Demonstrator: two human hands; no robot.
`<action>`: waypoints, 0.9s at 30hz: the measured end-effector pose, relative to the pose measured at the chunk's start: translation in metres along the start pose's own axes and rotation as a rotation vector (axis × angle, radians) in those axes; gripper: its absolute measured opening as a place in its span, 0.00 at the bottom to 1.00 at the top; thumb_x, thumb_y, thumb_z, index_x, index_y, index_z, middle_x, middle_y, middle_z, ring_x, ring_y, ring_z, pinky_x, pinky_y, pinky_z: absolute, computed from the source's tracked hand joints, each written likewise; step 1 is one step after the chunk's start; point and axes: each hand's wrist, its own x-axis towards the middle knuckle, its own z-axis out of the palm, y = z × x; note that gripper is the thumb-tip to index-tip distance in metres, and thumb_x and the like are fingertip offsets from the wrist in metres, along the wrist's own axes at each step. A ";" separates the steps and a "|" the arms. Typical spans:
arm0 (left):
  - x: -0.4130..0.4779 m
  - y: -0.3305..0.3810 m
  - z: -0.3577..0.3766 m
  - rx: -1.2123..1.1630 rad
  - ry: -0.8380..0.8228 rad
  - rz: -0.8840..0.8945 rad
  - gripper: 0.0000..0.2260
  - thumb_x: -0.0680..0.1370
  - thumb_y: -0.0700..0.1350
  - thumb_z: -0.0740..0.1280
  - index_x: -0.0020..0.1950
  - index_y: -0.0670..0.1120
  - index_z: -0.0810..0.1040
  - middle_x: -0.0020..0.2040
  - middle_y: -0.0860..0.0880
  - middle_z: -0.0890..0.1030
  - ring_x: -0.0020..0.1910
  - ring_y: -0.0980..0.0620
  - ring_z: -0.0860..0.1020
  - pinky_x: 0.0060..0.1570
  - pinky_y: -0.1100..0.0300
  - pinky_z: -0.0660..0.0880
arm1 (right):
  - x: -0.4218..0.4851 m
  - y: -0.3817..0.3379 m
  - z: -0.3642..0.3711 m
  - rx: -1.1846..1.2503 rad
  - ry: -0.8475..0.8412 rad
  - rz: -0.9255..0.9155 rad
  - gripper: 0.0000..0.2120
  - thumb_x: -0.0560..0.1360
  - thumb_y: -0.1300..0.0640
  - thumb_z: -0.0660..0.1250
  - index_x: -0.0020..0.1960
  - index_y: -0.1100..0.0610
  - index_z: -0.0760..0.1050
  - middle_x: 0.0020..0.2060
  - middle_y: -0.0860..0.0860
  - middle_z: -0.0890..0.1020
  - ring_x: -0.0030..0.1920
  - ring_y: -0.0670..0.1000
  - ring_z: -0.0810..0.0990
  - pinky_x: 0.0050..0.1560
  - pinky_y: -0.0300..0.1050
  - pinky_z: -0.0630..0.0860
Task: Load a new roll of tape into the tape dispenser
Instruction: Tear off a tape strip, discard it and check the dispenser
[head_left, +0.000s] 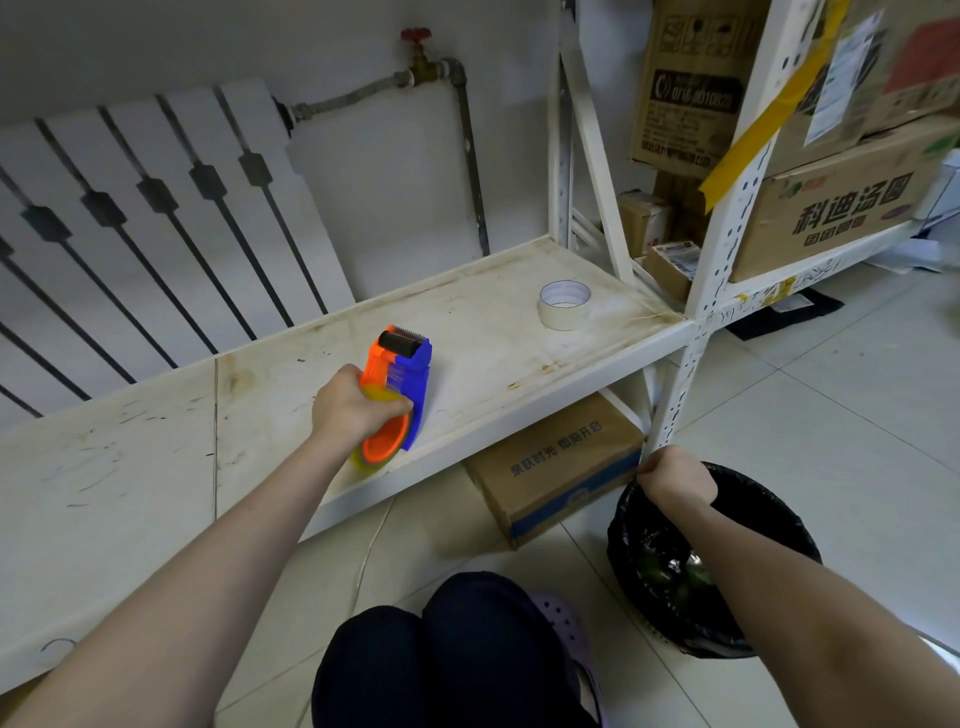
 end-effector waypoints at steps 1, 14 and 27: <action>0.000 0.000 0.000 0.003 0.000 0.002 0.21 0.66 0.52 0.75 0.50 0.45 0.69 0.46 0.47 0.75 0.44 0.47 0.73 0.41 0.56 0.68 | -0.001 -0.001 0.000 -0.038 -0.007 -0.008 0.08 0.71 0.58 0.63 0.46 0.52 0.80 0.42 0.53 0.80 0.43 0.55 0.78 0.40 0.44 0.78; 0.002 0.002 0.002 0.045 -0.008 0.018 0.22 0.66 0.53 0.76 0.50 0.47 0.67 0.47 0.48 0.74 0.45 0.47 0.73 0.42 0.56 0.72 | -0.003 0.016 0.001 -0.023 -0.088 -0.009 0.12 0.70 0.61 0.66 0.49 0.64 0.67 0.40 0.56 0.75 0.44 0.59 0.79 0.37 0.47 0.76; 0.003 0.002 0.003 0.054 -0.003 0.017 0.23 0.66 0.53 0.76 0.52 0.45 0.70 0.47 0.47 0.75 0.45 0.46 0.73 0.42 0.55 0.72 | -0.001 0.029 -0.002 -0.085 -0.106 -0.065 0.06 0.70 0.65 0.63 0.39 0.58 0.66 0.34 0.52 0.72 0.40 0.55 0.75 0.34 0.44 0.72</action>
